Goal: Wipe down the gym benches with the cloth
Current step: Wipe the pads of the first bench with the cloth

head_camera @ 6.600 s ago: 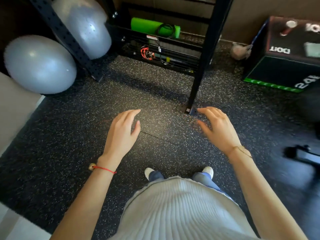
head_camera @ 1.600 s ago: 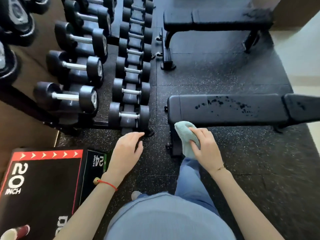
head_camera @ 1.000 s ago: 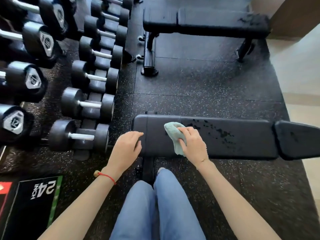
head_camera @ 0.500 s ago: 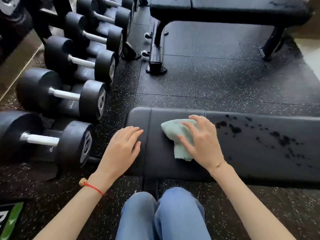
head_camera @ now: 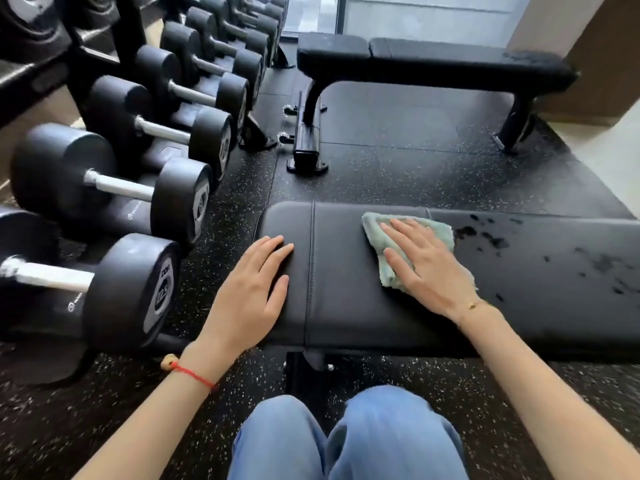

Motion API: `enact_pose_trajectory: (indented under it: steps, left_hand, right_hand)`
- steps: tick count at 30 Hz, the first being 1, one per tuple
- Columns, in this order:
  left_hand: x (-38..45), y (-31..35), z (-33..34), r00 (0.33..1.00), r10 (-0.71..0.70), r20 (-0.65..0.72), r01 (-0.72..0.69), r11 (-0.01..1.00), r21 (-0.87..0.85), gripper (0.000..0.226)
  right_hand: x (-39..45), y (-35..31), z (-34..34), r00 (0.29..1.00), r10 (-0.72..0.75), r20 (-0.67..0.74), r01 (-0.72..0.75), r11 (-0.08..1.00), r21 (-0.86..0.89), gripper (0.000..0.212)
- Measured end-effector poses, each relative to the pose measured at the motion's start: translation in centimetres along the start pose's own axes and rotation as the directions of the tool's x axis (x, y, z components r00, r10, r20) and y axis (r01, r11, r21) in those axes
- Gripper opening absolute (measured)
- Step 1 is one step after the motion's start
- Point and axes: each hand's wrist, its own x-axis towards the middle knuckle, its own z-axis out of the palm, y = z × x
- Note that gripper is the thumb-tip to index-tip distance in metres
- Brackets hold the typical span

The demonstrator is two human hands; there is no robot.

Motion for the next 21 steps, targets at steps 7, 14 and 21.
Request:
enact_pose_trajectory:
  steps: [7,14,21]
  left_hand:
    - [0.0,-0.4,0.6,1.0,-0.007,-0.005,0.007,1.0,-0.023,0.053]
    - [-0.4,0.2,0.5,0.997,-0.068,-0.042,0.067,0.998,-0.016,0.055]
    - [-0.4,0.2,0.3,0.995,-0.08,-0.051,0.079,0.997,-0.018,0.057]
  right_hand:
    - [-1.2,-7.1,2.2,0.969,-0.238,0.065,0.237,0.971,0.022,0.052]
    - [3.6,0.5,0.4,0.998,0.043,0.04,-0.042,0.998,-0.039,0.068]
    - [-3.3,-5.5,1.0,0.945,-0.303,0.126,0.3,0.953,0.042,0.05]
